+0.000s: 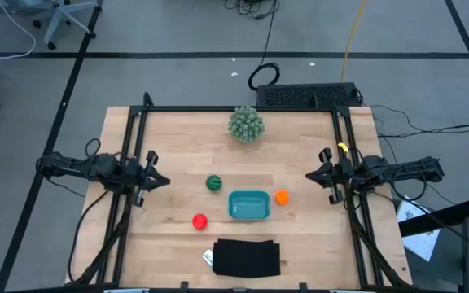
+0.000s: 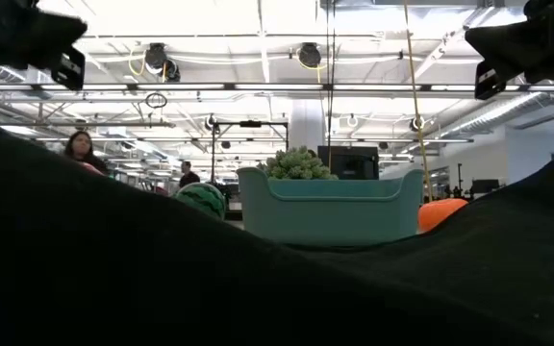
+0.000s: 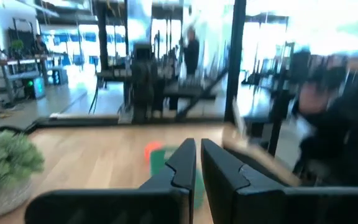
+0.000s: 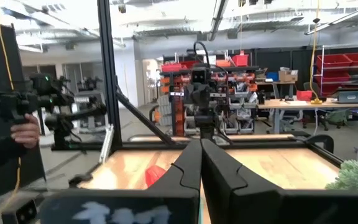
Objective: Pick and placing Produce into tupperware
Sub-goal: Put the watermelon into the blue bin
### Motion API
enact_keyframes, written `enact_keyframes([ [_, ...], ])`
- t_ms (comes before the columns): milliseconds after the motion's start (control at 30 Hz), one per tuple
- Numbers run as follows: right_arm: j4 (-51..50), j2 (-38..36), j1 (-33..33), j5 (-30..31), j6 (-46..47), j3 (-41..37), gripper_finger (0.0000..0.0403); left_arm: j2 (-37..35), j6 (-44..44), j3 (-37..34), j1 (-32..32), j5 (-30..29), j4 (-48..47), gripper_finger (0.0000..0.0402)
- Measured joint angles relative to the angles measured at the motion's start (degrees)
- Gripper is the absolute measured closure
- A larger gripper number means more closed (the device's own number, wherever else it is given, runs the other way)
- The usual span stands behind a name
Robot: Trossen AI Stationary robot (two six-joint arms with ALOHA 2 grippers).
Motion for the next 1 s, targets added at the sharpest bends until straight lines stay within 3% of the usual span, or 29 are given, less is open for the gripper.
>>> enact_keyframes([
  [267,0.9,0.0,0.0,0.0,1.2,0.0,0.0403,0.0,-4.2,0.0,0.0,0.0,7.4,0.0371],
  [467,1.1,0.0,0.0,-0.1,-1.2,0.0,0.0403,0.2,-6.4,0.0,0.0,-4.5,7.4,0.0371],
  [633,2.2,0.0,0.0,-0.1,-3.5,0.0,0.0403,0.9,-0.8,0.0,0.0,-6.1,11.1,0.0371],
  [867,2.1,0.4,0.0,0.0,-5.3,0.0,0.0403,2.2,2.7,0.0,0.0,-16.6,9.1,0.0371],
  [1000,3.0,0.4,0.0,1.3,-5.7,0.0,0.0403,3.6,5.0,1.8,0.3,-19.0,6.2,0.0371],
])
